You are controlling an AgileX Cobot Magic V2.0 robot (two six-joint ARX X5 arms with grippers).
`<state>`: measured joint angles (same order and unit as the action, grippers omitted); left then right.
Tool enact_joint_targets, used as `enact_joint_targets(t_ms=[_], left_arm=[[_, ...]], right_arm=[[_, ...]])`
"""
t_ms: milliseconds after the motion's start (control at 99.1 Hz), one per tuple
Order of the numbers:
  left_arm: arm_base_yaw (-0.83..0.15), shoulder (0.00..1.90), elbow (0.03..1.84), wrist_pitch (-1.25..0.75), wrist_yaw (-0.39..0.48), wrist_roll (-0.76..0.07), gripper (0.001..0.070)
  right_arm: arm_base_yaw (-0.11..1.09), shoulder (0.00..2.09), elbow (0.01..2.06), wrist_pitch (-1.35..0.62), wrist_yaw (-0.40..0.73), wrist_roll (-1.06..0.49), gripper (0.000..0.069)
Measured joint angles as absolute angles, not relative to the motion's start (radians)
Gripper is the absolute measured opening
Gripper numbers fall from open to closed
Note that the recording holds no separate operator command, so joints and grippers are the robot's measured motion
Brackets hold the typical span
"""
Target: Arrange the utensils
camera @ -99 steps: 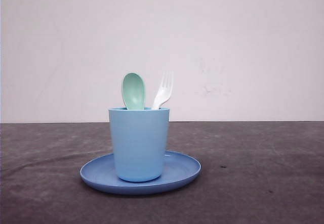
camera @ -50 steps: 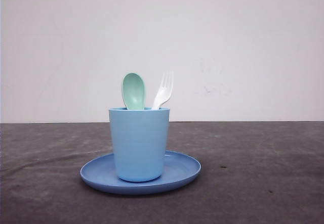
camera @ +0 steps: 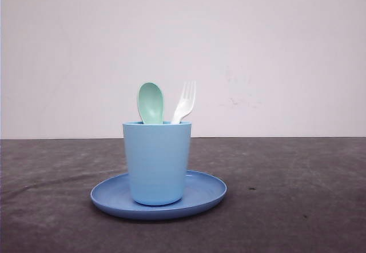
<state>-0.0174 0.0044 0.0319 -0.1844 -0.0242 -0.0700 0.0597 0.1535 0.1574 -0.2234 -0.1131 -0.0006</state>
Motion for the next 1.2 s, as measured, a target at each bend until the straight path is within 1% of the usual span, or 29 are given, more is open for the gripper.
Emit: enact_joint_targets(t_ms=[111,232,494,1200], left_arm=[[-0.017,0.004,0.032,-0.184,-0.024,-0.07,0.0024],[-0.017,0.004,0.032,-0.184,-0.024,-0.07,0.0024],[-0.017,0.004,0.032,-0.184,-0.024,-0.07,0.0024],[-0.017,0.004,0.032,-0.184,-0.024,-0.07,0.0024]], right_arm=[[0.06,0.062,0.082,-0.175,-0.105,0.002,0.0027],[0.06,0.008,0.035,-0.17,-0.068,0.021,0.0024],[0.06,0.006,0.017,-0.175,-0.051,0.035,0.0024],[0.06,0.006,0.017,-0.168,-0.052,0.035,0.0024]])
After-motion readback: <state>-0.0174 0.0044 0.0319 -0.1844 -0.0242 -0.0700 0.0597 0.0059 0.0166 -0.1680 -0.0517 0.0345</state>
